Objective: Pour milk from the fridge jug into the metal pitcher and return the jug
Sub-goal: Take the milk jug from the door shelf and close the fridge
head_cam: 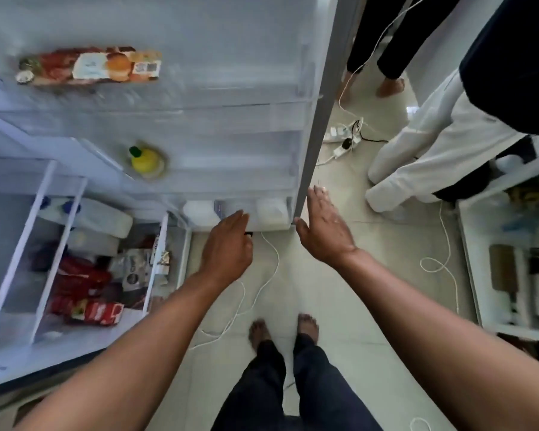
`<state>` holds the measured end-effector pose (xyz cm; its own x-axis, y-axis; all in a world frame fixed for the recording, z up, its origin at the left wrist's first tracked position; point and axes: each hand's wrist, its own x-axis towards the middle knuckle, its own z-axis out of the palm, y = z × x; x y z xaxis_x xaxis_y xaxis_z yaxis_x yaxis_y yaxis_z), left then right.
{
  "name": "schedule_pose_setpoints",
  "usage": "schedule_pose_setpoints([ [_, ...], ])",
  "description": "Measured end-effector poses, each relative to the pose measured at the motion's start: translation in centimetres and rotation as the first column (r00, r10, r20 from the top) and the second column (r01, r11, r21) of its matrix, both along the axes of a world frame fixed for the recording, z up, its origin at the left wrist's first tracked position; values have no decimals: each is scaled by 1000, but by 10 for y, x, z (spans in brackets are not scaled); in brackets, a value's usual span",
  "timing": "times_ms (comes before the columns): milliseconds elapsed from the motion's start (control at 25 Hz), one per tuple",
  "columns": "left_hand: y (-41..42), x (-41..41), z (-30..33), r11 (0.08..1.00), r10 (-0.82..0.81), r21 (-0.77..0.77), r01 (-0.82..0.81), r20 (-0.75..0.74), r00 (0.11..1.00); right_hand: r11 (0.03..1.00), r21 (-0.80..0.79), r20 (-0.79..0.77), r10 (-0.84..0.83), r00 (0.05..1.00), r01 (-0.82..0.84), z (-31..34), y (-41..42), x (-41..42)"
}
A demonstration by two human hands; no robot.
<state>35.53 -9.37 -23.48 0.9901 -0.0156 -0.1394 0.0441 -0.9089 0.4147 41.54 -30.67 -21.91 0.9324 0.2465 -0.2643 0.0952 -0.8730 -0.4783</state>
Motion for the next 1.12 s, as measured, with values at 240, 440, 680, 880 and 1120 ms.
schedule_pose_setpoints([
  [240,-21,24,-74,982,140,-87,-169,-270,953,1000,-4,-128,10,992,-11,-83,4,3],
  [440,-23,66,-136,907,320,-137,-397,-389,864,1000,-26,-159,-19,987,15,-148,11,29],
  [680,-27,117,-205,842,369,-190,-505,-481,795,994,19,-237,-101,966,109,-217,33,83],
  [880,-5,136,-298,666,409,-379,-642,-534,740,969,135,-326,-155,933,208,-263,47,110],
  [1120,-49,84,-220,687,471,-415,-596,-370,801,901,301,-295,-223,929,311,-247,31,71],
])
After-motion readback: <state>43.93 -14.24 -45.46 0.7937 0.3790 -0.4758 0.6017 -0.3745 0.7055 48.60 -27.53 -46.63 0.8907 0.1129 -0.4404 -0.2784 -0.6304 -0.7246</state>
